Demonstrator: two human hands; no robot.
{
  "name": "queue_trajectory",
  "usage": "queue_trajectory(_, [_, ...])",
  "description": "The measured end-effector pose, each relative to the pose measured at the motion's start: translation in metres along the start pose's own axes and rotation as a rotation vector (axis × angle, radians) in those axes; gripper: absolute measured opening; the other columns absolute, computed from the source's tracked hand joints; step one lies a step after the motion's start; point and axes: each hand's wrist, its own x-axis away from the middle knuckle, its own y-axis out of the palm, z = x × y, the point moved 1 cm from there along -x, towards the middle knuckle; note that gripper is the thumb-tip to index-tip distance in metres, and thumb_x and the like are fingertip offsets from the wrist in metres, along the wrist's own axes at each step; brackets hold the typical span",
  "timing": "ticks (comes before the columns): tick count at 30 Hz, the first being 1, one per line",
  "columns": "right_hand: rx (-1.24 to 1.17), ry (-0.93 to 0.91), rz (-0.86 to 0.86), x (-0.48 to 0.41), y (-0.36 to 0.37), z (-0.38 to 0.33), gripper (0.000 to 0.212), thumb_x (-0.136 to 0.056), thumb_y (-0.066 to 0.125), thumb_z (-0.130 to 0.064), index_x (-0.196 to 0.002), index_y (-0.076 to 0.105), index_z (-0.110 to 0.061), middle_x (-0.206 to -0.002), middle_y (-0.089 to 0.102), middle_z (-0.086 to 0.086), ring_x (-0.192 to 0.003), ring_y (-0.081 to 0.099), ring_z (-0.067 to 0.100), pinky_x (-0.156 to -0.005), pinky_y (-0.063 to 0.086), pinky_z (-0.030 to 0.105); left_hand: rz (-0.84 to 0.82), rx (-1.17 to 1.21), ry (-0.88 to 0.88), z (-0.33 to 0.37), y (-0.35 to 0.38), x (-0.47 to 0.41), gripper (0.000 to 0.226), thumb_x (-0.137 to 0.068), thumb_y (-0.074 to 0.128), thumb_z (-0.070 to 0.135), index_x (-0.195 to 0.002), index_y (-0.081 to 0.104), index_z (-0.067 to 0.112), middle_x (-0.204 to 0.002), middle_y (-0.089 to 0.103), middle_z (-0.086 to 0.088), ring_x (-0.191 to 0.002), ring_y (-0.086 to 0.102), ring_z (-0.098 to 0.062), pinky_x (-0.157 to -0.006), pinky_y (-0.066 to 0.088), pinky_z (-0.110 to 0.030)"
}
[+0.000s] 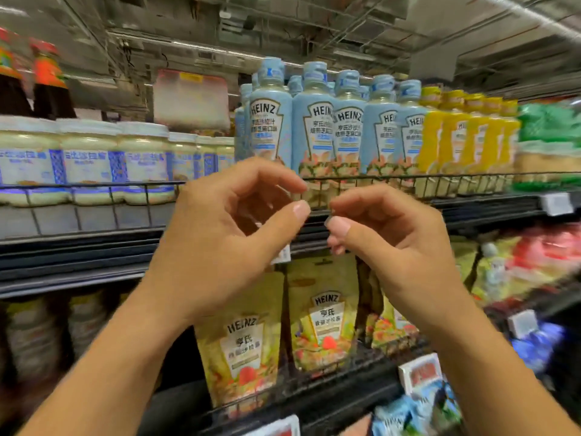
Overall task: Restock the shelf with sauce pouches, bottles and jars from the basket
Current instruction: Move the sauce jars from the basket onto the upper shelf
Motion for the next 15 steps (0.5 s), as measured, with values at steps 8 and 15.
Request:
queue_trajectory(8, [0.166, 0.207, 0.164, 0.070, -0.088, 0.008, 0.010, -0.082, 0.072, -0.015, -0.090, 0.071, -0.020, -0.079, 0.070, -0.004, -0.069, 0.064, 0.013, -0.064, 0.054, 0.028, -0.168, 0.122, -0.035, -0.016, 0.101, 0.016, 0.018, -0.084, 0.066, 0.044, -0.099, 0.068, 0.035, -0.081, 0.069, 0.004, -0.067, 0.065, -0.018, -0.056, 0.052, -0.032])
queue_trajectory(15, [0.243, 0.330, 0.300, 0.129, -0.165, 0.007, 0.012, -0.083, 0.071, -0.013, -0.092, 0.072, -0.020, -0.078, 0.071, -0.005, -0.067, 0.065, 0.011, -0.065, 0.053, 0.023, -0.321, 0.318, -0.134, -0.030, 0.209, 0.023, 0.018, -0.080, 0.068, 0.043, -0.097, 0.069, 0.036, -0.083, 0.070, 0.004, -0.070, 0.066, -0.018, -0.060, 0.055, -0.036])
